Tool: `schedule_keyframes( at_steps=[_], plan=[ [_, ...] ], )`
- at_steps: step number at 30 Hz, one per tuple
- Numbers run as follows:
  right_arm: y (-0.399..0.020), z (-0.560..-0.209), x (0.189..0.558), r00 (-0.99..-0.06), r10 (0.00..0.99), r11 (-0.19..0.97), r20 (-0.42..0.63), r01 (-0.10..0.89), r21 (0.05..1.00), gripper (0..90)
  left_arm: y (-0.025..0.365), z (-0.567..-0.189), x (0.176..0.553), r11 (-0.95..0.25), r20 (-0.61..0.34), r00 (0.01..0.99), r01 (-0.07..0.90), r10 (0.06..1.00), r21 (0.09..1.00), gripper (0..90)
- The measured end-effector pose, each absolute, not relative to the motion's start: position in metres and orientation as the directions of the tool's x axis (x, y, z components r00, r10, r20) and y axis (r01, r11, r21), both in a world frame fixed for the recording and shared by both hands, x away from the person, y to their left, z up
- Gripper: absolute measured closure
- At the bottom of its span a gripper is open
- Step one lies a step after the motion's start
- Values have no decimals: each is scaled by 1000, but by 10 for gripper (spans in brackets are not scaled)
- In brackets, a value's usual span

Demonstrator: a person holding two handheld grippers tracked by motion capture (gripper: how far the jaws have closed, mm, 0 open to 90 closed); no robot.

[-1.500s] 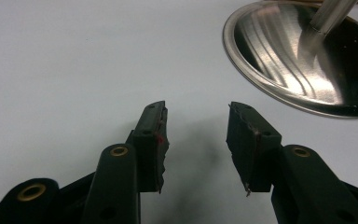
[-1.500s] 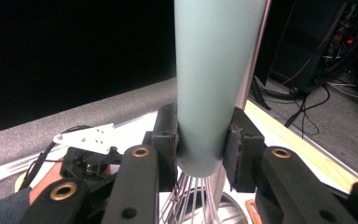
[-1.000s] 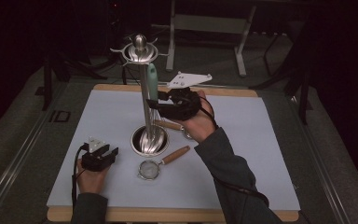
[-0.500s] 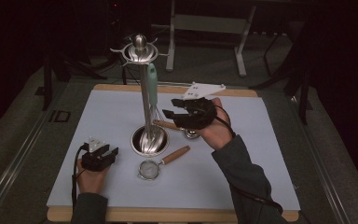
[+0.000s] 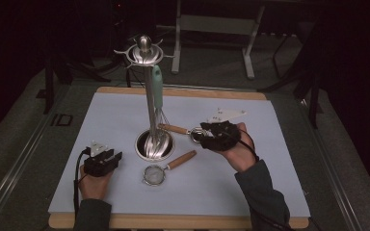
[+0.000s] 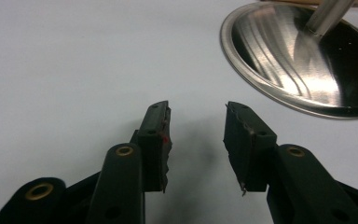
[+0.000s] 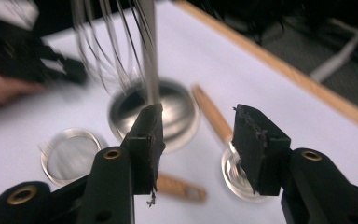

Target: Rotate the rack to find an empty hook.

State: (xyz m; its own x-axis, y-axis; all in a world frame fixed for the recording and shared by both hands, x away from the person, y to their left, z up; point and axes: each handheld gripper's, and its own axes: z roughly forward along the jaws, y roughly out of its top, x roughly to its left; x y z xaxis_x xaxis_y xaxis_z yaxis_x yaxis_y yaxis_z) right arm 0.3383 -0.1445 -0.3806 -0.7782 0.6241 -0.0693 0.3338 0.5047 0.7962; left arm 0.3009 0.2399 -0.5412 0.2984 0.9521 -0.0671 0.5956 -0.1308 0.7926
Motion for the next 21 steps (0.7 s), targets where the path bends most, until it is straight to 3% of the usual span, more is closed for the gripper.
schedule_keyframes(
  at_steps=[9,21],
  plan=[
    [-180,-427,328,-686,722,494,-88,422,760,545,243,-540,298,-92,-82,267,579,960,810,630],
    [-215,-467,324,-619,785,440,-33,519,733,540,235,-505,281,-44,-89,291,422,953,906,897]
  ],
)
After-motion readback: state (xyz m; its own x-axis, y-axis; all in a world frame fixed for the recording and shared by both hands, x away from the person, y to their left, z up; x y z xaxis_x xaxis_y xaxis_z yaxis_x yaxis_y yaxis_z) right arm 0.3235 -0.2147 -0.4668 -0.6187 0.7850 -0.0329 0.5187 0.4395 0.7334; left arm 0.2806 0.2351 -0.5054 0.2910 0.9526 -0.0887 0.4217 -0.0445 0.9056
